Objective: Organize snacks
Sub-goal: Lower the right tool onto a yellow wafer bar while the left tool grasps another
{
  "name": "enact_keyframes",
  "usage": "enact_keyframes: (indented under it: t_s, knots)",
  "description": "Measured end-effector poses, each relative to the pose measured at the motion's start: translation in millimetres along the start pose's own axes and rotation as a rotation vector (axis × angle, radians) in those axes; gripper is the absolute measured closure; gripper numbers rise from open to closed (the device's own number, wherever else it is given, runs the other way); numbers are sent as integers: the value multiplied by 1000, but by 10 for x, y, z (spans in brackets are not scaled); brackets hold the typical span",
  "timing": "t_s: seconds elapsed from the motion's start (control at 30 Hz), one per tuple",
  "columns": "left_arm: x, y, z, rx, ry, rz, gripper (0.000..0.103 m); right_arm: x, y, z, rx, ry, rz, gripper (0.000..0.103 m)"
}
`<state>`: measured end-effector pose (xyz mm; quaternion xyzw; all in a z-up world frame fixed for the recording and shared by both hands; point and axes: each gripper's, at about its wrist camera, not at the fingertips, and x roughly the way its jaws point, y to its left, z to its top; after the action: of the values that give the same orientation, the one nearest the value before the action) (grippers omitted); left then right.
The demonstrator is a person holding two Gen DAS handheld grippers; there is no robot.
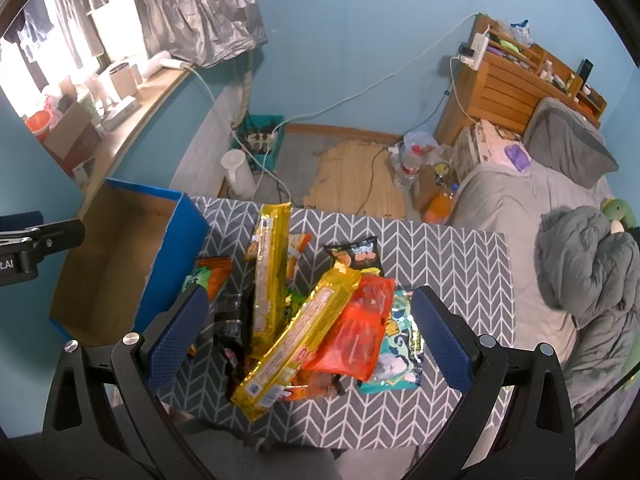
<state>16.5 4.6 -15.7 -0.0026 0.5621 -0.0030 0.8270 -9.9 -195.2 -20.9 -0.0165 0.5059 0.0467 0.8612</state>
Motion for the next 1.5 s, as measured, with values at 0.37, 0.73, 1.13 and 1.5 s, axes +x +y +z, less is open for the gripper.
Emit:
enact_keyframes:
  t_s: [0.37, 0.73, 1.13, 1.5]
  knots:
    - [56, -3, 15, -1, 16, -7, 17, 46, -26, -34, 14, 19, 3, 3]
    - [495, -84, -82, 42, 85, -7, 16, 502, -230, -150, 64, 134, 7, 4]
    - [958, -173, -125, 24, 128, -65, 16, 1294, -208, -388, 124, 299, 48, 13]
    - [1208, -396, -50, 37, 155, -100, 16, 1648, -117, -538, 109, 351, 46, 24]
